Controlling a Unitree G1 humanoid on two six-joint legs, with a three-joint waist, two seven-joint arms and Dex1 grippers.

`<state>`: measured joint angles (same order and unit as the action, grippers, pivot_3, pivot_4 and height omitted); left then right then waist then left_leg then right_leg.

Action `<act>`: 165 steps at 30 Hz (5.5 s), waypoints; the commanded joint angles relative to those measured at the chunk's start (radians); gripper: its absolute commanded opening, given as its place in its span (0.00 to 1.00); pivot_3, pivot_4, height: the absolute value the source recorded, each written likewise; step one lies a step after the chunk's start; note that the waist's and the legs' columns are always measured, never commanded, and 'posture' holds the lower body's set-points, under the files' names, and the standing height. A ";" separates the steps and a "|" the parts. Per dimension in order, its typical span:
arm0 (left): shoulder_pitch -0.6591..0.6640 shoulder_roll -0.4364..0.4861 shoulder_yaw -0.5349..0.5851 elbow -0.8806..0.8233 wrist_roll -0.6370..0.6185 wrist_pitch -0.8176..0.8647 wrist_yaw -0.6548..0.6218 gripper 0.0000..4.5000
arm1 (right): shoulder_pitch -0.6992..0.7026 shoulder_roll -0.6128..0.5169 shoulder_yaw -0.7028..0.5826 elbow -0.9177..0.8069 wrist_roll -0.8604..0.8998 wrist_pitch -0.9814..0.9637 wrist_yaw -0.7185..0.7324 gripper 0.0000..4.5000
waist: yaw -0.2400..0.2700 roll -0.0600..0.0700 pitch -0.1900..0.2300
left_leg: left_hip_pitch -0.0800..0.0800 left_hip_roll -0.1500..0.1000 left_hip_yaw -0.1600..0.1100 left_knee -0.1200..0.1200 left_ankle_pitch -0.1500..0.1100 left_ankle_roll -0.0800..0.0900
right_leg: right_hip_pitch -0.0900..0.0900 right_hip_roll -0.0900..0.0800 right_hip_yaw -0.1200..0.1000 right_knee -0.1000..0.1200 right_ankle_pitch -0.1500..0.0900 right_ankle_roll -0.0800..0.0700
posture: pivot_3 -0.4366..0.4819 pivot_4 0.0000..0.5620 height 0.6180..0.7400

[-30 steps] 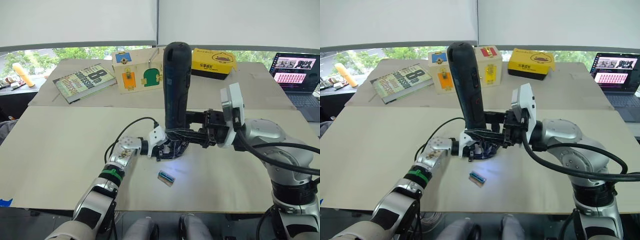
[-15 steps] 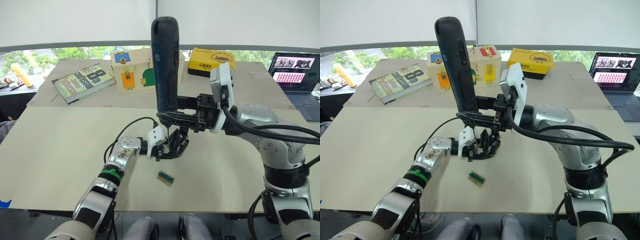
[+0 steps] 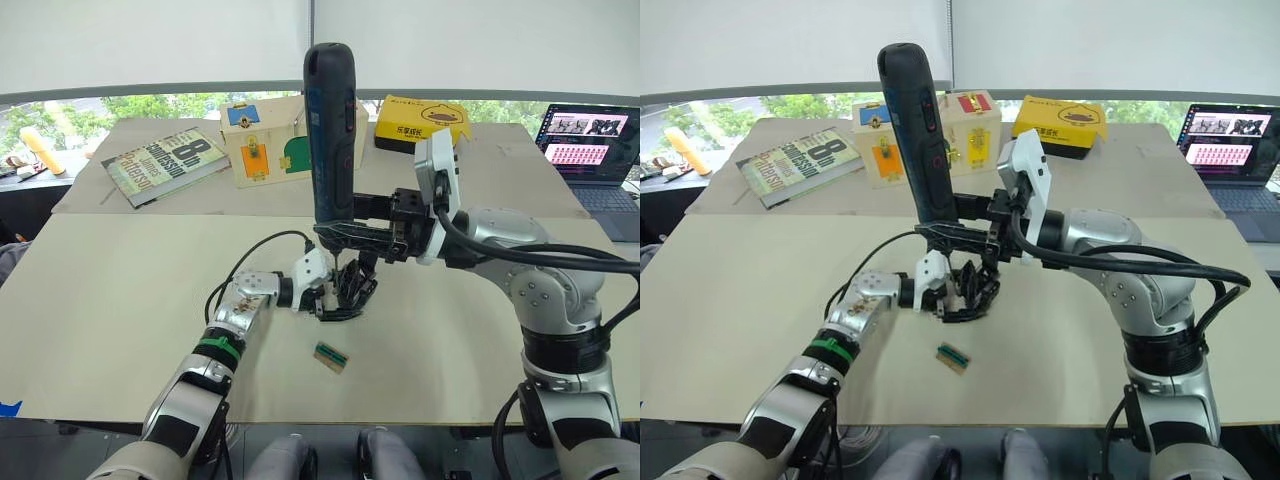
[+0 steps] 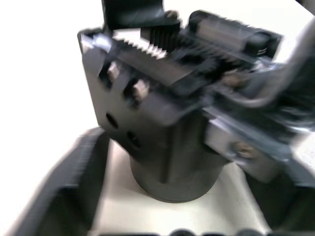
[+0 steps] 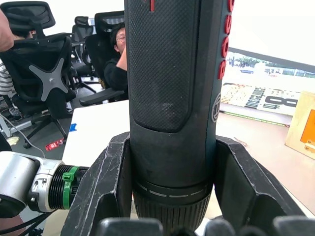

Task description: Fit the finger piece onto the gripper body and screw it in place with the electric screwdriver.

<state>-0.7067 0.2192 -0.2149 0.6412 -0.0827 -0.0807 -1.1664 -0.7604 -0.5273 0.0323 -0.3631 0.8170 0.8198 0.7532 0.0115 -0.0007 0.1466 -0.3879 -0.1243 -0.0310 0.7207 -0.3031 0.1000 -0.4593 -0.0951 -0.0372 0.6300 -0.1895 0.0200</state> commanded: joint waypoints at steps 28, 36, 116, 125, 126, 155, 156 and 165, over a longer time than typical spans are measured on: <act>0.019 0.010 0.015 -0.050 -0.027 -0.006 -0.012 0.51 | -0.103 0.002 0.015 0.013 -0.045 0.019 0.009 0.42 | -0.001 0.000 0.000 | 0.000 0.000 0.000 0.000 0.000 0.000 | 0.000 0.000 -0.001 0.000 0.000 0.000 | 0.48 0.27 1.00; 0.025 0.018 0.012 -0.062 -0.033 -0.006 -0.014 0.51 | -0.074 0.010 0.019 0.006 -0.082 -0.005 0.036 0.42 | -0.004 0.000 0.000 | 0.000 0.000 0.000 0.000 0.000 0.000 | -0.001 0.001 -0.001 0.000 0.000 0.000 | 0.48 0.27 1.00; 0.018 0.008 0.008 -0.065 -0.039 -0.008 -0.007 0.51 | -0.111 0.060 -0.021 0.029 -0.131 0.012 0.042 0.42 | -0.003 0.000 0.000 | 0.000 0.000 0.000 0.000 0.000 0.000 | -0.001 0.001 -0.003 0.000 0.000 0.000 | 0.48 0.27 1.00; 0.012 0.006 0.007 -0.057 -0.038 -0.011 -0.011 0.51 | -0.103 0.052 -0.045 0.001 -0.089 0.057 -0.003 0.42 | -0.002 0.000 0.000 | 0.000 -0.001 0.000 0.000 0.000 0.000 | -0.001 0.001 -0.003 0.000 0.000 0.000 | 0.48 0.27 1.00; 0.011 0.006 0.007 -0.055 -0.037 -0.011 -0.012 0.51 | -0.100 0.048 -0.043 -0.004 -0.089 0.058 -0.002 0.42 | -0.002 0.000 0.000 | 0.000 -0.001 0.000 0.000 0.000 0.000 | -0.001 0.001 -0.003 0.000 0.000 0.000 | 0.48 0.27 1.00; 0.001 0.011 0.008 -0.046 -0.035 -0.019 -0.018 0.51 | -0.079 0.043 -0.022 -0.029 -0.052 0.058 -0.036 0.42 | -0.003 0.000 0.000 | 0.000 -0.001 0.000 0.000 0.000 0.000 | -0.001 0.001 -0.003 0.000 0.000 0.000 | 0.48 0.27 1.00; 0.001 0.011 0.008 -0.046 -0.035 -0.019 -0.018 0.51 | -0.077 0.042 -0.020 -0.029 -0.055 0.055 -0.034 0.42 | -0.003 0.000 0.000 | 0.000 -0.001 0.000 0.000 0.000 0.000 | -0.001 0.001 -0.003 0.000 0.000 0.000 | 0.48 0.27 1.00; 0.002 0.012 0.009 -0.052 -0.037 -0.013 -0.016 0.51 | -0.075 0.077 -0.062 -0.008 -0.025 0.071 -0.061 0.42 | -0.003 0.000 0.000 | 0.000 0.000 0.000 0.000 0.000 0.000 | -0.001 0.001 -0.003 0.001 0.000 0.000 | 0.48 0.27 1.00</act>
<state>-0.6731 0.2332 -0.2145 0.6082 -0.1036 -0.0832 -1.1735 -0.8107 -0.4526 0.0248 -0.3403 0.7636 0.9193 0.6941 0.0089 -0.0006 0.1466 -0.3878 -0.1248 -0.0309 0.7206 -0.3030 0.0999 -0.4600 -0.0943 -0.0398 0.6306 -0.1895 0.0200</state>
